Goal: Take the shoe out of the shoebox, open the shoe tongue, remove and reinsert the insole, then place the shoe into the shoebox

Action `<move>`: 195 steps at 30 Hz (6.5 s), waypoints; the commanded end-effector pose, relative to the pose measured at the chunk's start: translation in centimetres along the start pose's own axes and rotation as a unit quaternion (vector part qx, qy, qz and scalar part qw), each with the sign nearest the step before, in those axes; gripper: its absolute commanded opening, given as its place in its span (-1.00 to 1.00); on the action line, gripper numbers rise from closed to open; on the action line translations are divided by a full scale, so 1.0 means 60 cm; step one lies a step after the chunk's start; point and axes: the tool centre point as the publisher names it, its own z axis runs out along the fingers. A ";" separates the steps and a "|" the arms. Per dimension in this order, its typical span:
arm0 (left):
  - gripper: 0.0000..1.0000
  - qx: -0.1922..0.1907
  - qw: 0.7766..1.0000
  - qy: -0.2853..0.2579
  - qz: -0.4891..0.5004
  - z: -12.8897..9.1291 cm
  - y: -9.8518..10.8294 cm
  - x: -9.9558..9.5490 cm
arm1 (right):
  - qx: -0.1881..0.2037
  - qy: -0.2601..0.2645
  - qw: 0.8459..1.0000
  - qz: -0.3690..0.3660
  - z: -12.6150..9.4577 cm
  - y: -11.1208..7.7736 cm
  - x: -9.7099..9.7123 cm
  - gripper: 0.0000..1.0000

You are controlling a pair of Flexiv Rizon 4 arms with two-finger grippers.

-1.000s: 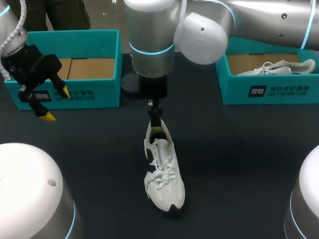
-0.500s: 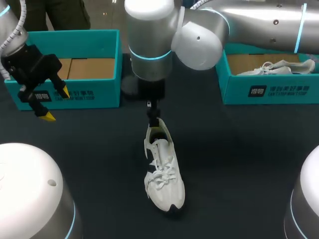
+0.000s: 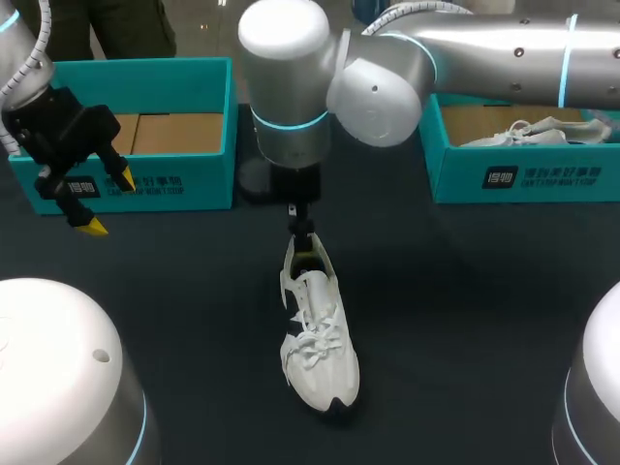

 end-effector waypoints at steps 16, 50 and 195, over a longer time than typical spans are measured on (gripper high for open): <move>1.00 -0.001 1.000 0.000 0.000 0.000 0.001 0.001 | -0.002 0.015 1.000 0.009 0.046 -0.009 -0.006 0.15; 1.00 -0.001 1.000 0.000 0.000 0.000 0.001 0.001 | 0.026 -0.028 0.999 0.019 -0.081 -0.032 -0.015 -1.00; 1.00 -0.001 1.000 0.000 0.000 0.000 0.001 0.001 | 0.149 -0.067 0.947 0.277 -0.207 -0.795 -0.624 -1.00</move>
